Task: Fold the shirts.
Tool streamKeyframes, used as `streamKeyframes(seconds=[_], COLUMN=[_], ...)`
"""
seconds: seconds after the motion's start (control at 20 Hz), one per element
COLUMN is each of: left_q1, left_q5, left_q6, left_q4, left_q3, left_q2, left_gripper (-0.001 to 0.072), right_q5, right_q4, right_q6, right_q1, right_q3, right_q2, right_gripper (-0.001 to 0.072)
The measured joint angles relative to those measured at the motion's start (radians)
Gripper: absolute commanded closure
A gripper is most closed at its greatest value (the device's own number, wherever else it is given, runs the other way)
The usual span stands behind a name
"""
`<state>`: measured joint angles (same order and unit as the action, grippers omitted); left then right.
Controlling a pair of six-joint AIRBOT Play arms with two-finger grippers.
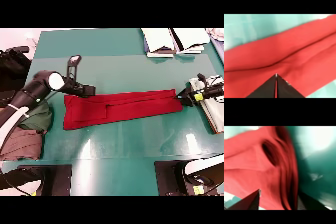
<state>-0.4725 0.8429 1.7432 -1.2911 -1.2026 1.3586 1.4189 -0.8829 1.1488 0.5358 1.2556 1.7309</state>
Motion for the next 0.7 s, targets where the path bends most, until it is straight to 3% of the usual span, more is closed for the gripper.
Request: streamKeyframes(seconds=[0.1, 0.15, 0.4, 0.7], left_q1=[-0.034, -0.05, -0.137, -0.198], left_q5=[-0.048, -0.072, -0.118, -0.086], left_q6=[0.006, 0.006, 0.002, -0.018], left_q4=[0.047, 0.073, 0.152, 0.175], left_q3=[-0.003, -0.011, -0.149, -0.347], left_q2=[0.04, 0.064, 0.248, 0.457], left_gripper=[0.0686, 0.0686, 0.0686, 0.0686], right_q5=[-0.015, -0.021, 0.016, 0.045], right_q4=[-0.008, -0.025, -0.009, 0.001], right_q6=[-0.01, -0.014, -0.021, 0.058], right_q1=[-0.035, -0.053, -0.143, -0.313], right_q3=[0.006, 0.018, 0.158, 0.309], right_q2=[0.012, 0.008, -0.106, -0.295], right_gripper=[0.0655, 0.0691, 0.0692, 0.0692])
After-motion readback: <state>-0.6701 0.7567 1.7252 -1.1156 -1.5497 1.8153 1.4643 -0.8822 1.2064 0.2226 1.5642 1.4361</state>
